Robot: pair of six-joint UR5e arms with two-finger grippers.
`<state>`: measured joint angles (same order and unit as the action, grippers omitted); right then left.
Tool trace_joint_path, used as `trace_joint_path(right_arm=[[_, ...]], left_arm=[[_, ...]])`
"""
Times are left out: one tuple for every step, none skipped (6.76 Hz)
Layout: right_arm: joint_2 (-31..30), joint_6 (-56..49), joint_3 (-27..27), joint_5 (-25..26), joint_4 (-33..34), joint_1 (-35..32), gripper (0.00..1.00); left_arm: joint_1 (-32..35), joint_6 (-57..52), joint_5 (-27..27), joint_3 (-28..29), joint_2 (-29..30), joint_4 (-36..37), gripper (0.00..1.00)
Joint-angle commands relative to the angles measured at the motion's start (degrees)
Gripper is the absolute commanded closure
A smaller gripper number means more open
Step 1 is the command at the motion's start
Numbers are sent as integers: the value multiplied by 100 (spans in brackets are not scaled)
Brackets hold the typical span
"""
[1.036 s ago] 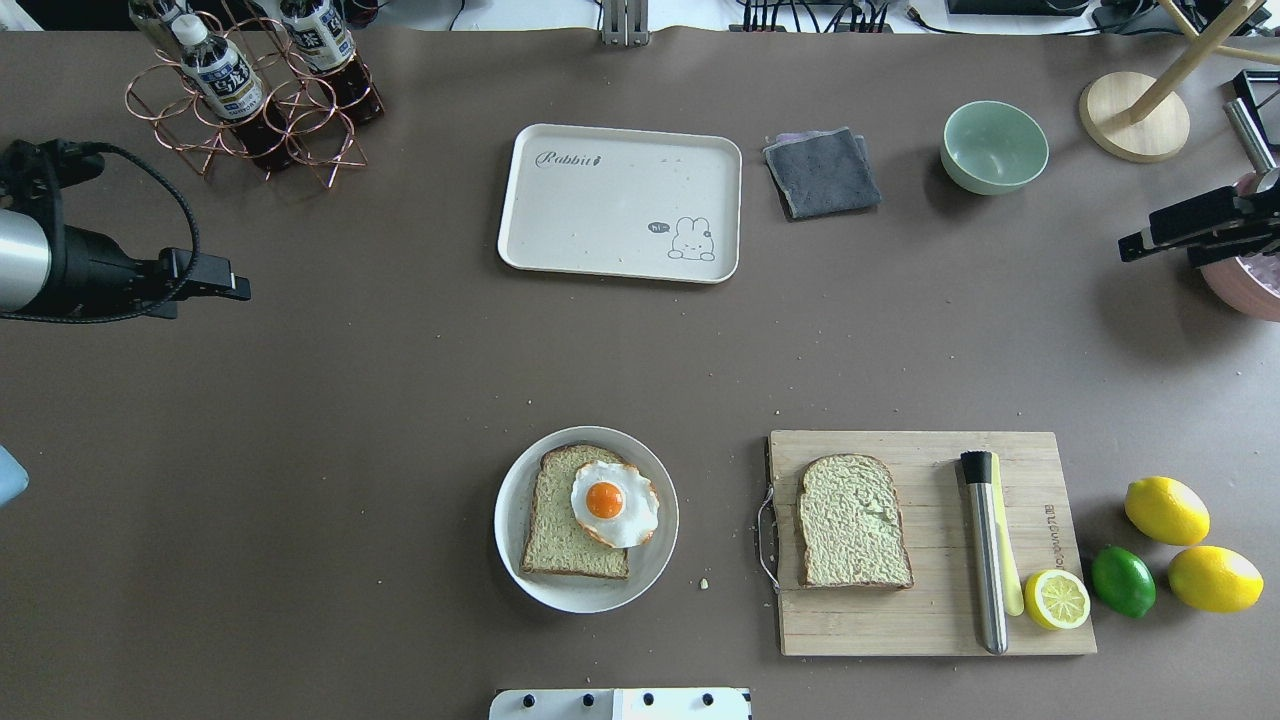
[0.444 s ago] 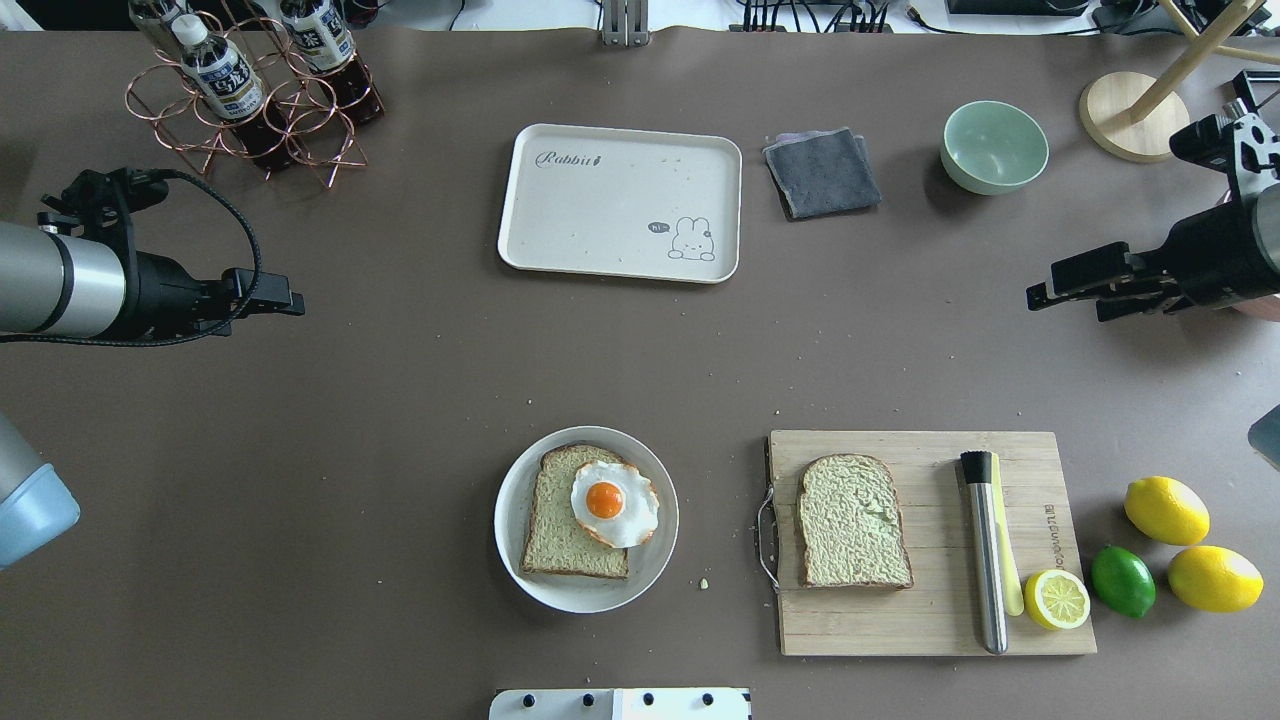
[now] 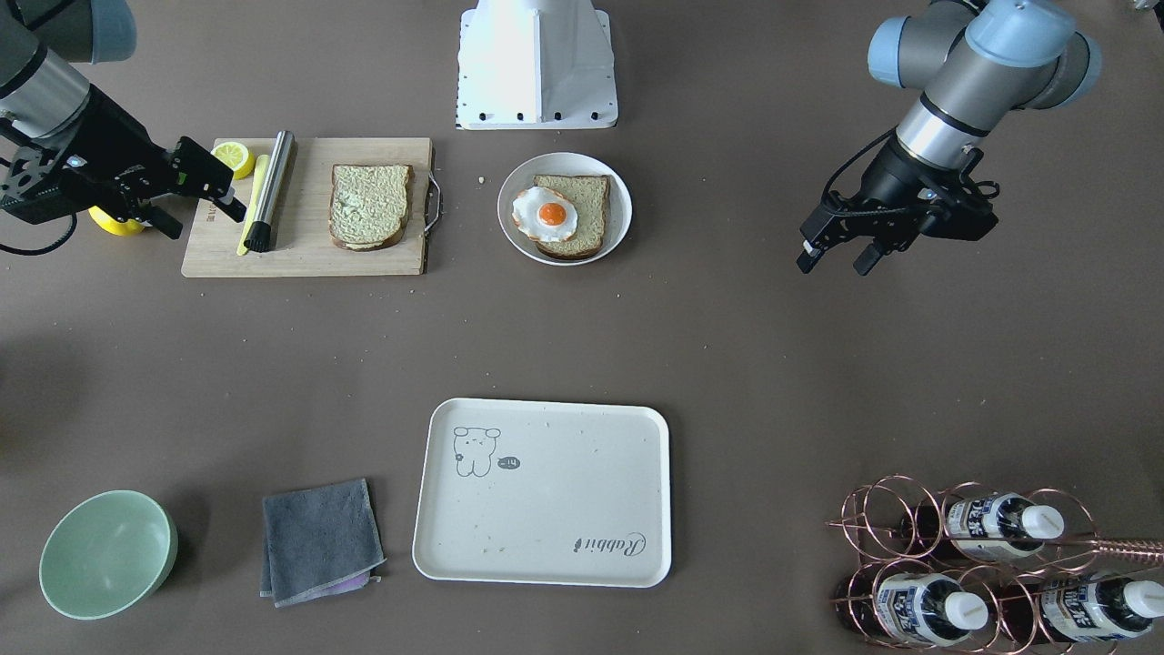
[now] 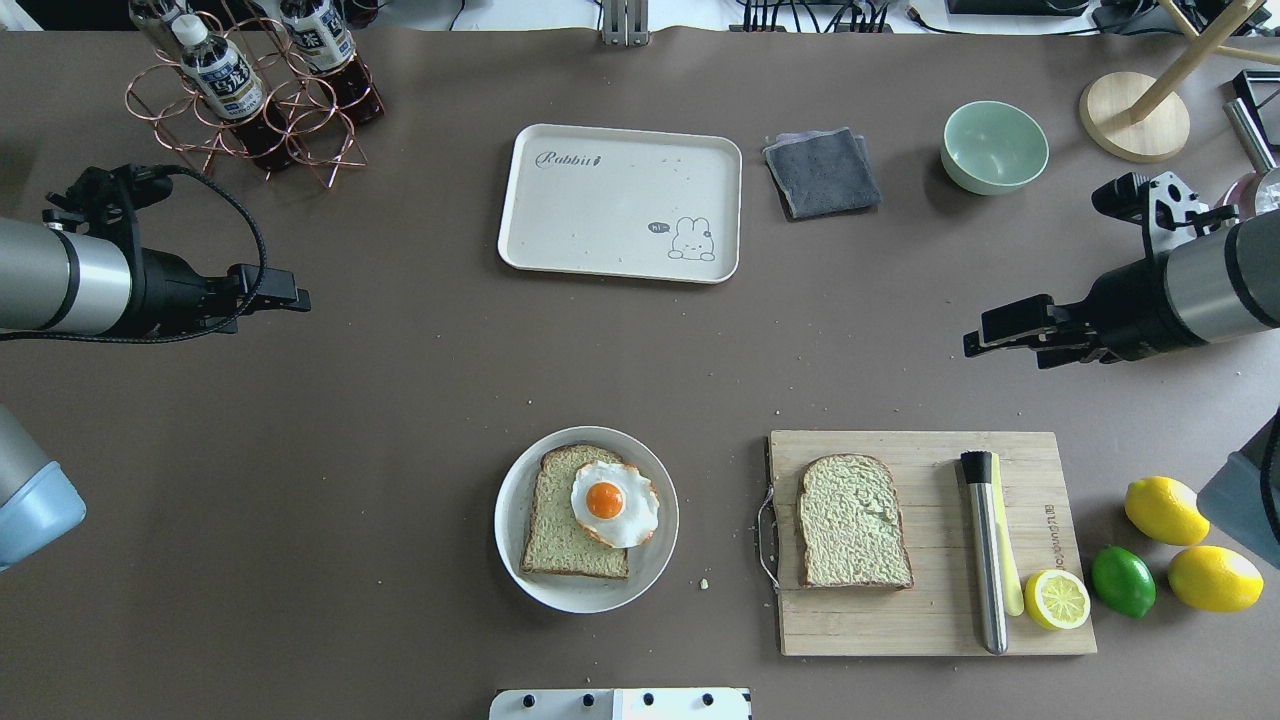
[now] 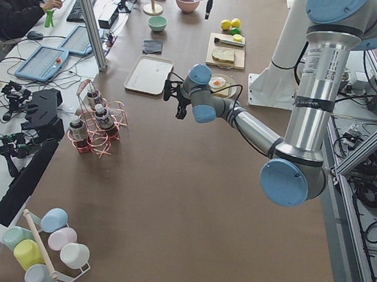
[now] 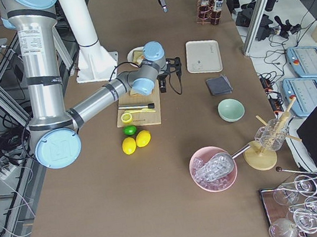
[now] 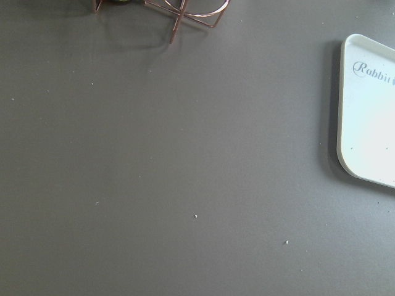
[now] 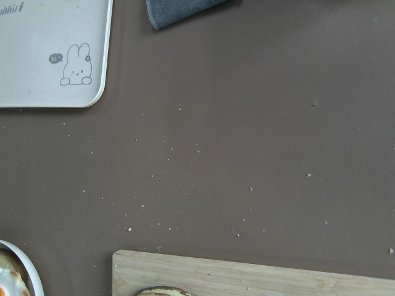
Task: Make sandwich and place on tray
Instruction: 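Lower the right gripper toward the board bread while the left arm moves in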
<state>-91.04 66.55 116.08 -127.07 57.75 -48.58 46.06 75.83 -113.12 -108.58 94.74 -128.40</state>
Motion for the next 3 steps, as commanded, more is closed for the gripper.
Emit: trace_joint_path(right_arm=[[25,628,195,576,0,856,0],[25,770,196,1092,0,1329,0],[7,859,187,1358,0,1673,0]], left_arm=[[0,11,1,13,27,25,2],[0,11,1,13,19,25,2],[0,11,1,-5,10,25,2]])
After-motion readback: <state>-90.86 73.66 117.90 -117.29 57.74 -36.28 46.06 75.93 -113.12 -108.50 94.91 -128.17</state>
